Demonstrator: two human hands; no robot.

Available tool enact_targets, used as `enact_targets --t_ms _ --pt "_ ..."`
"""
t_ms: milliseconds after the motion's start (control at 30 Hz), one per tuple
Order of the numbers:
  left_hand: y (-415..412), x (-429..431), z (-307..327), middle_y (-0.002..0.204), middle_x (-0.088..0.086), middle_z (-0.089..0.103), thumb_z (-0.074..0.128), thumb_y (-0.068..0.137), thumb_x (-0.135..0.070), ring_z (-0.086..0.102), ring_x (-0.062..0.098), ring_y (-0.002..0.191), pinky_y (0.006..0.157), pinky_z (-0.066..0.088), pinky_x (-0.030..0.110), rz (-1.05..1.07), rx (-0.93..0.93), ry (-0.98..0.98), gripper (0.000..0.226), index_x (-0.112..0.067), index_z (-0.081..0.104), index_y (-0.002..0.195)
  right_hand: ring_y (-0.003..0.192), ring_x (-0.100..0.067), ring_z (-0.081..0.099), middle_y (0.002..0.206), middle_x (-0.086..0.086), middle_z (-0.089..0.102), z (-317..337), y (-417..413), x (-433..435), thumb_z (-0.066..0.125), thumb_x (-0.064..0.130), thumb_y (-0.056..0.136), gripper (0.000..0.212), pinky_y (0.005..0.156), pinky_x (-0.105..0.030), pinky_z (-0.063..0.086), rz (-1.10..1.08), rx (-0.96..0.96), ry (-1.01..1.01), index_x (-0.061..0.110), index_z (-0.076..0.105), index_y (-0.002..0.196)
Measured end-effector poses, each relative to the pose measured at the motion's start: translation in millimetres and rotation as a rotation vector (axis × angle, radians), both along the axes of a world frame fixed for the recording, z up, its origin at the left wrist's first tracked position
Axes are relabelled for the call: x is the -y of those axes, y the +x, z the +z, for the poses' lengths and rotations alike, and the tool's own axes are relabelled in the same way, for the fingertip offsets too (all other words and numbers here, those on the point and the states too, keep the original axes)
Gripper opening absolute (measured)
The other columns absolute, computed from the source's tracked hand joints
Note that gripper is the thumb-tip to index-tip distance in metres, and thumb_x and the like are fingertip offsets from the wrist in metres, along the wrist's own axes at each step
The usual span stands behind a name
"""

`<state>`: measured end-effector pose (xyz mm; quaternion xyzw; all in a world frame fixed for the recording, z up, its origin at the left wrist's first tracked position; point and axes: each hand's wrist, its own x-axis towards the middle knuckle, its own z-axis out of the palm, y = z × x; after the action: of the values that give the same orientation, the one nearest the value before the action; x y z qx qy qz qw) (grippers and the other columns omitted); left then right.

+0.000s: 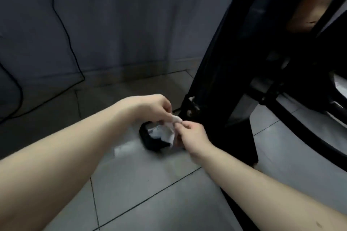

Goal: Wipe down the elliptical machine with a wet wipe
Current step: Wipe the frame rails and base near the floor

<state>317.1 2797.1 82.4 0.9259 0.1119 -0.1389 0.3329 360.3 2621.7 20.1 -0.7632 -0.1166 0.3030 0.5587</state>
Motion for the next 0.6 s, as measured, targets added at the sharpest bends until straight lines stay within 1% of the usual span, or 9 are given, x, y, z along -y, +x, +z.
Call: enact_targets --t_ms 33,67,167,233,300,333,400,500,600 --pt "-1.7 -4.4 -9.8 0.073 -0.005 0.073 0.07 0.089 -0.037 0.061 0.009 0.063 0.055 0.048 0.021 0.001 -0.036 -0.002 0.016 -0.021 0.071 0.085 0.052 -0.014 0.054 0.065 -0.005 0.053 -5.8 -4.3 -1.8 0.061 0.019 0.101 0.027 0.058 -0.03 0.053 -0.01 -0.04 -0.034 0.01 0.064 0.076" --pt "-3.1 -9.2 -19.2 0.073 -0.006 0.071 0.069 0.088 -0.036 0.06 0.009 0.063 0.054 0.047 0.02 0.002 -0.061 -0.009 0.016 -0.021 0.069 0.085 0.051 -0.011 0.055 0.066 -0.003 0.053 -11.0 -7.7 -4.3 0.061 0.017 0.102 0.024 0.062 -0.031 0.057 -0.028 -0.085 -0.058 0.008 0.066 0.08" --pt "-4.7 -23.5 -43.7 0.08 0.003 0.07 0.069 0.086 -0.033 0.061 0.013 0.065 0.054 0.046 0.02 0.025 -0.101 -0.103 0.017 -0.016 0.067 0.086 0.05 -0.01 0.057 0.073 -0.005 0.055 -18.6 -14.0 -14.8 0.061 0.013 0.101 0.015 0.069 -0.034 0.063 -0.082 -0.164 -0.094 0.002 0.071 0.096" --pt "-5.5 -32.1 -54.3 0.083 0.005 0.07 0.07 0.081 -0.037 0.066 0.016 0.068 0.062 0.052 0.025 0.065 -0.107 -0.192 0.021 -0.017 0.064 0.084 0.048 -0.01 0.06 0.078 -0.008 0.058 -16.7 -15.1 -24.9 0.062 0.013 0.1 0.014 0.072 -0.038 0.065 -0.108 -0.165 -0.155 0.002 0.071 0.101" --pt "-6.1 -40.8 -59.3 0.083 0.004 0.069 0.069 0.074 -0.045 0.068 0.018 0.07 0.072 0.058 0.037 0.103 -0.088 -0.251 0.029 -0.017 0.062 0.082 0.045 -0.008 0.061 0.082 -0.008 0.062 -10.4 -14.4 -35.3 0.063 0.014 0.1 0.013 0.076 -0.042 0.065 -0.14 -0.142 -0.205 0.004 0.071 0.102" --pt "-6.8 -44.0 -59.1 0.083 0.004 0.07 0.069 0.077 -0.042 0.067 0.019 0.07 0.073 0.059 0.039 0.116 -0.072 -0.28 0.027 -0.016 0.062 0.082 0.044 -0.008 0.061 0.082 -0.007 0.064 -6.9 -13.3 -40.7 0.064 0.014 0.099 0.011 0.078 -0.043 0.064 -0.163 -0.128 -0.221 0.006 0.07 0.103" --pt "-7.2 -50.3 -56.9 0.083 0.008 0.073 0.068 0.086 -0.03 0.065 0.02 0.069 0.069 0.057 0.038 0.154 -0.029 -0.34 0.017 -0.014 0.061 0.083 0.046 -0.009 0.062 0.085 -0.008 0.068 2.5 -10.7 -52.1 0.065 0.015 0.097 0.009 0.079 -0.044 0.064 -0.223 -0.103 -0.258 0.009 0.067 0.103" --pt "-10.3 -57.4 -47.3 0.073 0.003 0.07 0.07 0.088 -0.025 0.061 0.016 0.063 0.059 0.05 0.028 0.21 0.047 -0.382 0.015 -0.015 0.061 0.082 0.053 -0.018 0.068 0.095 -0.017 0.068 23.5 -9.4 -72.0 0.064 0.003 0.094 0.015 0.071 -0.042 0.065 -0.311 -0.162 -0.208 0.006 0.062 0.108" --pt "-7.4 -67.6 -45.1 0.07 0.0 0.068 0.076 0.085 -0.033 0.062 0.015 0.065 0.066 0.054 0.035 0.303 0.127 -0.416 0.022 -0.014 0.064 0.081 0.067 -0.029 0.074 0.103 -0.024 0.069 42.1 -6.8 -93.4 0.053 -0.008 0.094 0.02 0.065 -0.039 0.065 -0.374 -0.264 -0.092 0.001 0.059 0.111"
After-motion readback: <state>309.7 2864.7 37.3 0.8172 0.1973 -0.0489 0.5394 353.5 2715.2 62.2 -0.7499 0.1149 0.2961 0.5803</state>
